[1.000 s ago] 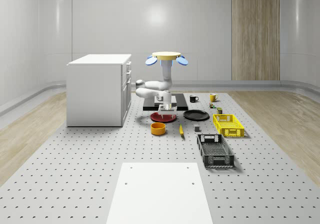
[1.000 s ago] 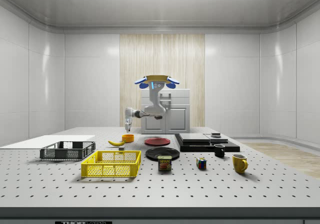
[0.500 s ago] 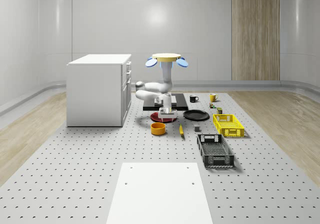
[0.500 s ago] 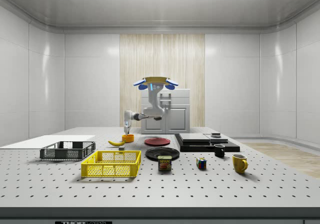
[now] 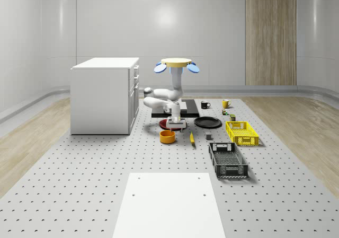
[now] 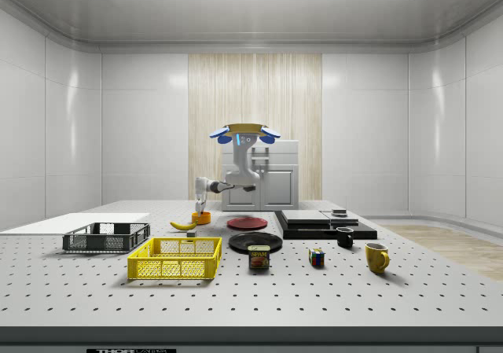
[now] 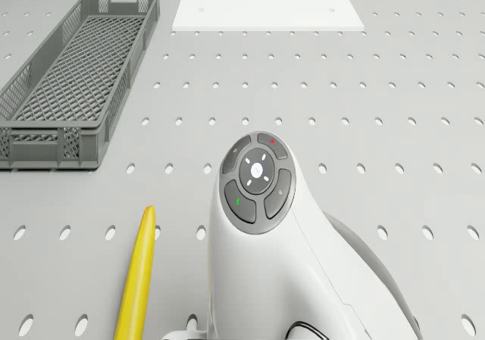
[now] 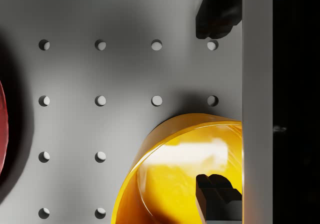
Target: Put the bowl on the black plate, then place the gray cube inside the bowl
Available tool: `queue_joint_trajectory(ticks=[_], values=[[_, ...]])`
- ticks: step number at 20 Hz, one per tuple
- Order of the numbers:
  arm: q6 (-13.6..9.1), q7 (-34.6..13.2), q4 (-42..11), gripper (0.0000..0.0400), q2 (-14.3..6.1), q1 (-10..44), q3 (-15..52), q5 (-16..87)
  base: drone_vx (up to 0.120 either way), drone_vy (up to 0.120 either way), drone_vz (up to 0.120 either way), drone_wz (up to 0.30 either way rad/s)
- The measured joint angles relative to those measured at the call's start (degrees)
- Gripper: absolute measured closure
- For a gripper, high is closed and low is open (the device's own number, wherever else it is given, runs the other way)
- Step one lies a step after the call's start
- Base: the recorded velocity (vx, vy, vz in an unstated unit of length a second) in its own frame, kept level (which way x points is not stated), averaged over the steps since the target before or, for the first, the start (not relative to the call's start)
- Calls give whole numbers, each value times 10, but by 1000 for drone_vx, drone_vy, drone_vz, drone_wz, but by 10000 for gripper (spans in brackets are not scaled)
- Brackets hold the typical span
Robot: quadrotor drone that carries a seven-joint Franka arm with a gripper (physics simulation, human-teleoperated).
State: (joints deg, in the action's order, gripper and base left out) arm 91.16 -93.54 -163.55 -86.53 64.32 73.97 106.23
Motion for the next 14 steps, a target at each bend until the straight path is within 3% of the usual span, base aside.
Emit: queue_joint_trajectory(ticks=[6, 14], values=[[14, 9, 11, 0, -4, -1, -26, 23, 0, 0, 0, 0], [17, 7, 48, 0, 5, 36, -24, 23, 0, 0, 0, 0]])
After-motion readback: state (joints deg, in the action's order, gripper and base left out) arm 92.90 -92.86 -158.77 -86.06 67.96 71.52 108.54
